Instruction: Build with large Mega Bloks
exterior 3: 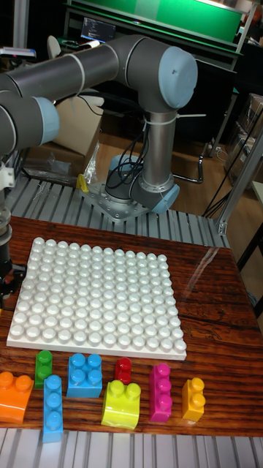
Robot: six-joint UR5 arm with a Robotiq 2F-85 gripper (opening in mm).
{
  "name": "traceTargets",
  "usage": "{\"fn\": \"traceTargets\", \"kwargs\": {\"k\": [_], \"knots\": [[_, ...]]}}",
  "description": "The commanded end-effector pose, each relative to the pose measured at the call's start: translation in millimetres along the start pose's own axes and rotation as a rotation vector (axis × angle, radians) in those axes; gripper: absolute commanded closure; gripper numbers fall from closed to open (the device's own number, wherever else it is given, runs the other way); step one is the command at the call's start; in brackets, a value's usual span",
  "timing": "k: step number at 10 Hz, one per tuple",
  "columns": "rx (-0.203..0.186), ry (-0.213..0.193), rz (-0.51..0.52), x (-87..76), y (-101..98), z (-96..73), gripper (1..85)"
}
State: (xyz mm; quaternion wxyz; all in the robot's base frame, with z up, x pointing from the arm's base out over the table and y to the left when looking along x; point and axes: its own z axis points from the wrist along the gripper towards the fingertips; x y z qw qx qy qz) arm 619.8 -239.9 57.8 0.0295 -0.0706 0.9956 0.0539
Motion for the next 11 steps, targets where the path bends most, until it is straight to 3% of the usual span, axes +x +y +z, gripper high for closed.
{"fn": "traceTargets", "kwargs": {"k": [1, 7, 11], "knots": [[-0.005, -0.014, 0.007, -3.8, -0.9, 3.1, 23.0], [0.025, 0.003, 0.039, -1.3, -10.4, 14.8, 23.7], [0.020, -0.013, 0.079, -6.9, -9.7, 22.9, 25.3]]}}
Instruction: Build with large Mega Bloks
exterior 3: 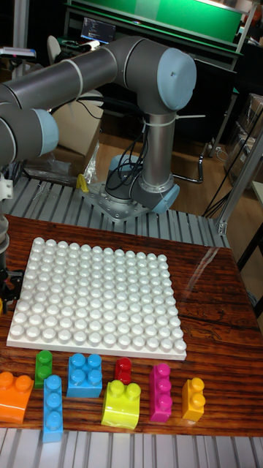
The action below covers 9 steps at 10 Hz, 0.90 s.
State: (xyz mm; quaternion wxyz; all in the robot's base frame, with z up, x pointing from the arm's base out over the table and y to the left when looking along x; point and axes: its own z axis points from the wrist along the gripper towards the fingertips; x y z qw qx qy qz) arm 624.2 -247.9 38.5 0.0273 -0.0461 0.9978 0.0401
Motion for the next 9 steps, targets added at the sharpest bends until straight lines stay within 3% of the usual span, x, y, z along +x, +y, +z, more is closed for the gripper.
{"fn": "traceTargets", "kwargs": {"k": [1, 6, 9], "knots": [[-0.009, -0.021, 0.035, -6.6, 1.9, 6.2, 25.3], [-0.005, -0.044, 0.035, -13.2, 2.9, 13.8, 28.0], [-0.003, -0.051, 0.040, -15.4, 2.4, 15.7, 33.7]]}}
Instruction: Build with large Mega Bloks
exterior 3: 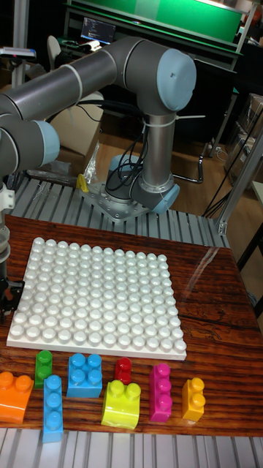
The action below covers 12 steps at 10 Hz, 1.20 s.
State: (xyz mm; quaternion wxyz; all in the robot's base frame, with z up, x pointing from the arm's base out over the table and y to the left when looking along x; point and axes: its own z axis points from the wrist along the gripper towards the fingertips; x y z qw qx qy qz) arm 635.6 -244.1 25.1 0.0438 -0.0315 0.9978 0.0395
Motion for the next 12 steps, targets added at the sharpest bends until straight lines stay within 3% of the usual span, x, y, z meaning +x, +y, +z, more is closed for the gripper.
{"fn": "traceTargets", "kwargs": {"k": [1, 5, 8, 12], "knots": [[-0.008, -0.027, 0.014, -6.9, 1.0, 1.8, 35.0], [-0.006, -0.036, 0.014, -9.9, 0.7, 2.0, 39.7], [-0.003, -0.047, 0.033, -13.5, 0.2, 2.2, 55.0], [0.013, -0.050, 0.030, -15.2, -1.5, -0.4, 61.7]]}}
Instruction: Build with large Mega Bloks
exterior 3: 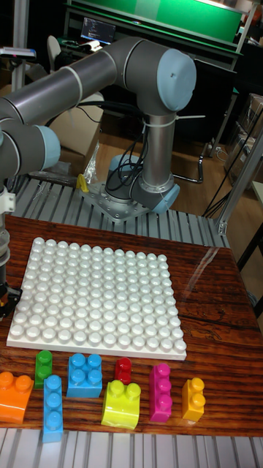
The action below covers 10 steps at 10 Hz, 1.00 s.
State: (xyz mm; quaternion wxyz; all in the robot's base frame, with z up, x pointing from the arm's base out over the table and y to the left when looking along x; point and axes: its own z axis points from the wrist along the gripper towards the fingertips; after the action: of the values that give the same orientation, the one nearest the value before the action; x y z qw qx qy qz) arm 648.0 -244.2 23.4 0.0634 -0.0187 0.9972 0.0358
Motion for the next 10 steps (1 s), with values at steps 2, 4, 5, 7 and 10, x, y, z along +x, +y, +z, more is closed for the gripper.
{"fn": "traceTargets", "kwargs": {"k": [2, 4, 5, 7, 10], "knots": [[0.021, -0.002, 0.007, -0.6, -0.9, -7.6, 65.7], [0.040, 0.018, 0.016, 2.2, -3.5, -14.9, 68.7], [0.046, 0.028, 0.018, 4.8, -4.6, -18.2, 71.7], [0.043, 0.040, 0.025, 8.2, -1.6, -26.0, 71.7], [0.046, 0.062, 0.039, 18.3, 3.9, -41.2, 75.3]]}}
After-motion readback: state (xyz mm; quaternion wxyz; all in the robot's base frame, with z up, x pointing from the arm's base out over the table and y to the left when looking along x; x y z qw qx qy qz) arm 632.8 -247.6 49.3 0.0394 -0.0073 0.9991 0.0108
